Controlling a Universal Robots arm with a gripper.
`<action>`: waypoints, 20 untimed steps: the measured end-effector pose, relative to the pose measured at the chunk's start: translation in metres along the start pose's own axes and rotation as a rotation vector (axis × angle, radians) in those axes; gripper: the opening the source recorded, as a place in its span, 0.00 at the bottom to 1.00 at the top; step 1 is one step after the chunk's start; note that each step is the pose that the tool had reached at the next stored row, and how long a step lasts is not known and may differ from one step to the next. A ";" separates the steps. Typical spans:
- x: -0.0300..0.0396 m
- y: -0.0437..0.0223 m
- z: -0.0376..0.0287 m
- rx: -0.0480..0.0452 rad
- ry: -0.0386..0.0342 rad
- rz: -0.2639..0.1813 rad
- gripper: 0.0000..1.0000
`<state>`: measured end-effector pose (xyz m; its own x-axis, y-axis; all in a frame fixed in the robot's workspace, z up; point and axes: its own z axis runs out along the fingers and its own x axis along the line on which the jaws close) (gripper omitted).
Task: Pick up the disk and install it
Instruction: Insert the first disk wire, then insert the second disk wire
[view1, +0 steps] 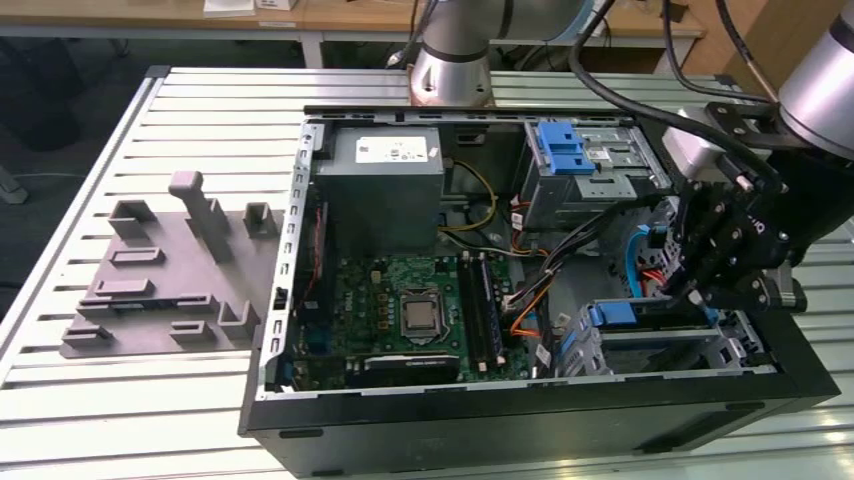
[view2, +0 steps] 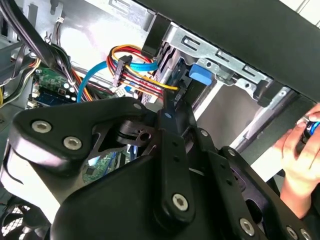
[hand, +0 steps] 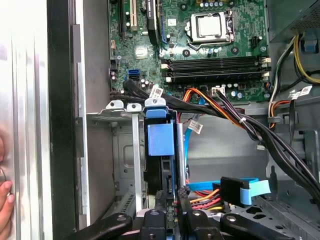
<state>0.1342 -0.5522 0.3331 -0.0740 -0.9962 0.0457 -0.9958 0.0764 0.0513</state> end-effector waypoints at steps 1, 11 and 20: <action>0.0001 0.0001 -0.0021 0.0000 0.0000 0.000 0.24; 0.0006 0.0007 -0.0132 0.0000 -0.0002 0.000 0.16; 0.0006 0.0007 -0.0139 0.0000 0.0000 0.000 0.11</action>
<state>0.1343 -0.5522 0.3471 -0.0740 -0.9962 0.0457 -0.9958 0.0764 0.0513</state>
